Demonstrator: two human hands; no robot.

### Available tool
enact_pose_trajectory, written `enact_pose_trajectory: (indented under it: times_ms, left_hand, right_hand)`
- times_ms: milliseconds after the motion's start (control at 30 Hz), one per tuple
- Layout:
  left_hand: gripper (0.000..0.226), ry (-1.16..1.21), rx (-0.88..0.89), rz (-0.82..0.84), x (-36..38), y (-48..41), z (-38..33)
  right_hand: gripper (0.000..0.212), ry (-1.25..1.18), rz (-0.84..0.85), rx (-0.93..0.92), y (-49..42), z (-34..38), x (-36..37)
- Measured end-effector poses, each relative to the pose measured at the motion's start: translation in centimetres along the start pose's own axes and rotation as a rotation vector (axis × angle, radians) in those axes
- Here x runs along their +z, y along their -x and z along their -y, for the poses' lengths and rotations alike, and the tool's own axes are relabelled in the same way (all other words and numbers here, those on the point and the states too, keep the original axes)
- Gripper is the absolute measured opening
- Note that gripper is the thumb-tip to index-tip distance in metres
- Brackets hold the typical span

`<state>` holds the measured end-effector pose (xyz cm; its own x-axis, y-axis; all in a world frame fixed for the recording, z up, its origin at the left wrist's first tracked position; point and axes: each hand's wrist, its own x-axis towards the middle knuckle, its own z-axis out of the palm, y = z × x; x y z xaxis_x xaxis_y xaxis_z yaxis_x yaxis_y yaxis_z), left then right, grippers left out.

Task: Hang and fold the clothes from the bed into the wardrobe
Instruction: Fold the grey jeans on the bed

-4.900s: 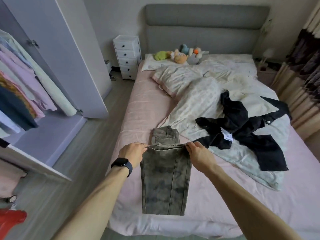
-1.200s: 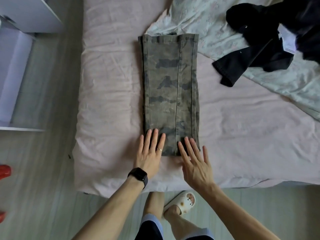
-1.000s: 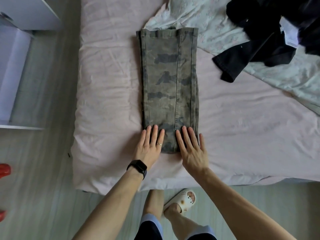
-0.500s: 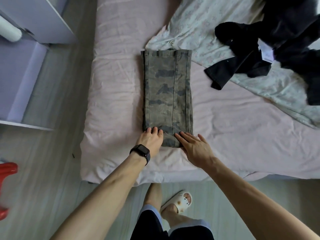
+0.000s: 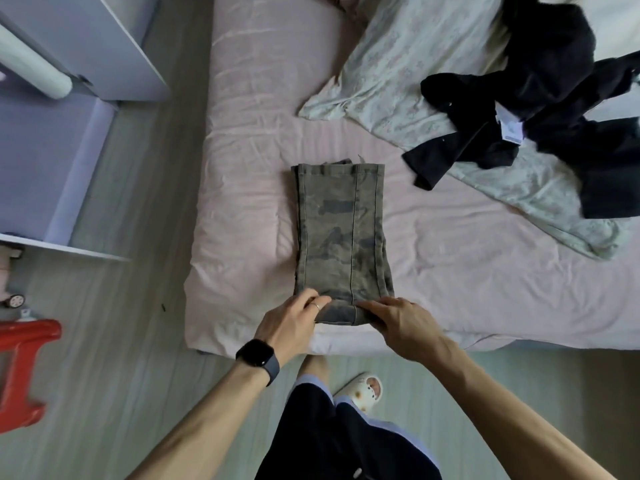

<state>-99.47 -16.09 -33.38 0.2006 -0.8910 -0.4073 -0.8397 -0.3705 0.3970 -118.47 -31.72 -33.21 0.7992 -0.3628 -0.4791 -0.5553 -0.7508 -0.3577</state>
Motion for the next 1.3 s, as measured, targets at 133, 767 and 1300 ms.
enact_pose_trajectory:
  times_ms: [133,767,1300]
  left_hand:
    - [0.045,0.047,-0.033,0.043,-3.6,-7.5,2.8]
    - [0.086,-0.101,-0.252,-0.039,-4.9,-33.9,11.2]
    - [0.073,-0.234,-0.033,-0.346,4.9,-33.2,12.1]
  right_hand:
    - [0.036,-0.048,0.123,0.071,-7.2,-2.1,-5.0]
    - [0.074,0.076,-0.160,0.397,-31.7,-9.9,-5.9]
    - [0.060,0.035,-0.384,0.318,-32.8,-10.5,3.1]
